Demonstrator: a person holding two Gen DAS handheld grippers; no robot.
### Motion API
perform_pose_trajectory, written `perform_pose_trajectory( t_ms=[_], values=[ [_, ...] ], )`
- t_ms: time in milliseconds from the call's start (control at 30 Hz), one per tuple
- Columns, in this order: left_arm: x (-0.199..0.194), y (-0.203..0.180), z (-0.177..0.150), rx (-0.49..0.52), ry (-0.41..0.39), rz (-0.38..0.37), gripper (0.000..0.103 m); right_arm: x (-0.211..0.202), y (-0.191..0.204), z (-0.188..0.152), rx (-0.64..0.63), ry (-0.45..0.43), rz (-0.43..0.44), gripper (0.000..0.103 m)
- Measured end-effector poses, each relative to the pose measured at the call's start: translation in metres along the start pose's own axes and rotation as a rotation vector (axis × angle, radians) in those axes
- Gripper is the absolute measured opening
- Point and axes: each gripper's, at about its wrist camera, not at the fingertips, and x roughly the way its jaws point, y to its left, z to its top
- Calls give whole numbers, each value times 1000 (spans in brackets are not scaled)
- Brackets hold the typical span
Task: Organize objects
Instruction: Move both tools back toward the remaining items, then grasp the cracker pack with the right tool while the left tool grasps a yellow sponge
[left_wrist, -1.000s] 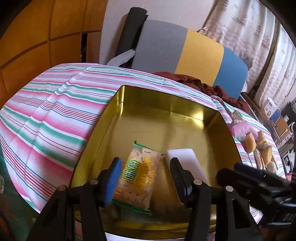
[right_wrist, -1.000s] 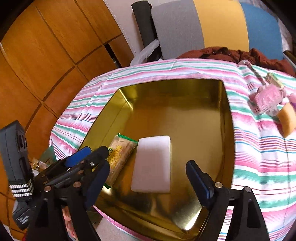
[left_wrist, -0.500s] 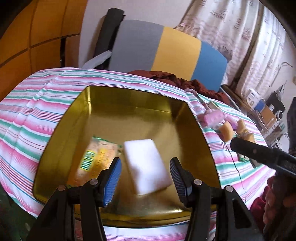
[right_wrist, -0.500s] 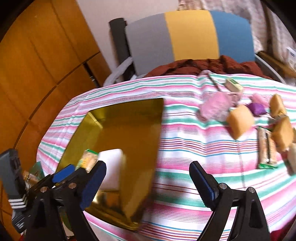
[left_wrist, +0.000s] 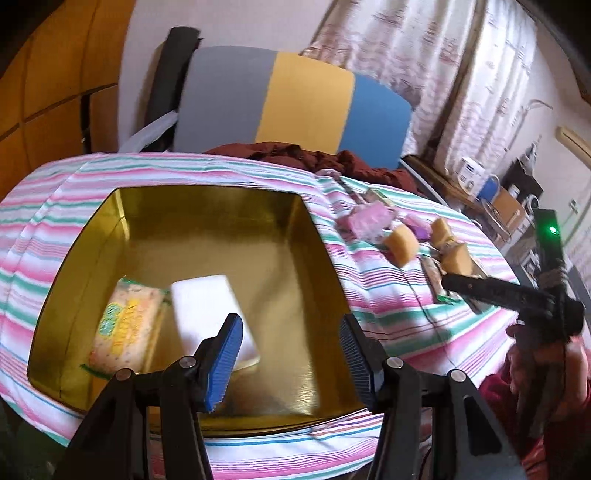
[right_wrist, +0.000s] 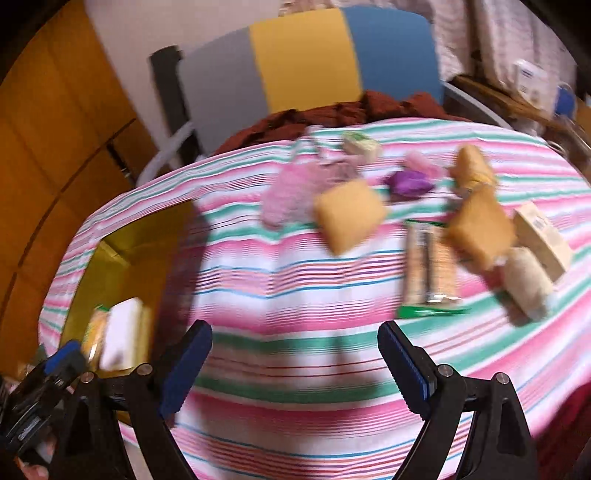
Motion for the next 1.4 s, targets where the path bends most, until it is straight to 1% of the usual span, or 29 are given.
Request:
perform_pose_trajectory(
  t_ms=[100, 200, 333, 533, 733, 833, 900, 1000, 1167, 1267, 1400],
  values=[
    [3, -15, 2, 32, 8, -14, 55, 1, -32, 8, 40, -5, -63, 92],
    [8, -28, 5, 61, 25, -29, 55, 4, -63, 15, 82, 2, -92, 92],
    [13, -45, 7, 96, 47, -47, 55, 13, -85, 21, 98, 33, -111, 92],
    [23, -69, 11, 160, 80, -63, 55, 38, -103, 31, 103, 78, -103, 92],
    [35, -91, 19, 213, 101, -75, 55, 60, -105, 39, 97, 87, -85, 91],
    [46, -98, 23, 224, 121, -81, 55, 68, -105, 38, 97, 101, -78, 88],
    [54, -102, 25, 228, 138, -79, 55, 71, -103, 38, 79, 114, -83, 79],
    [72, -110, 29, 245, 168, -77, 55, 74, -102, 38, 65, 122, -87, 70],
    [99, -130, 39, 291, 196, -87, 55, 73, -103, 37, 64, 128, -106, 63],
    [118, -143, 49, 321, 207, -95, 55, 71, -106, 35, 64, 135, -130, 54],
    [147, -159, 61, 376, 219, -77, 55, 65, -116, 34, 94, 140, -140, 52]
  ],
)
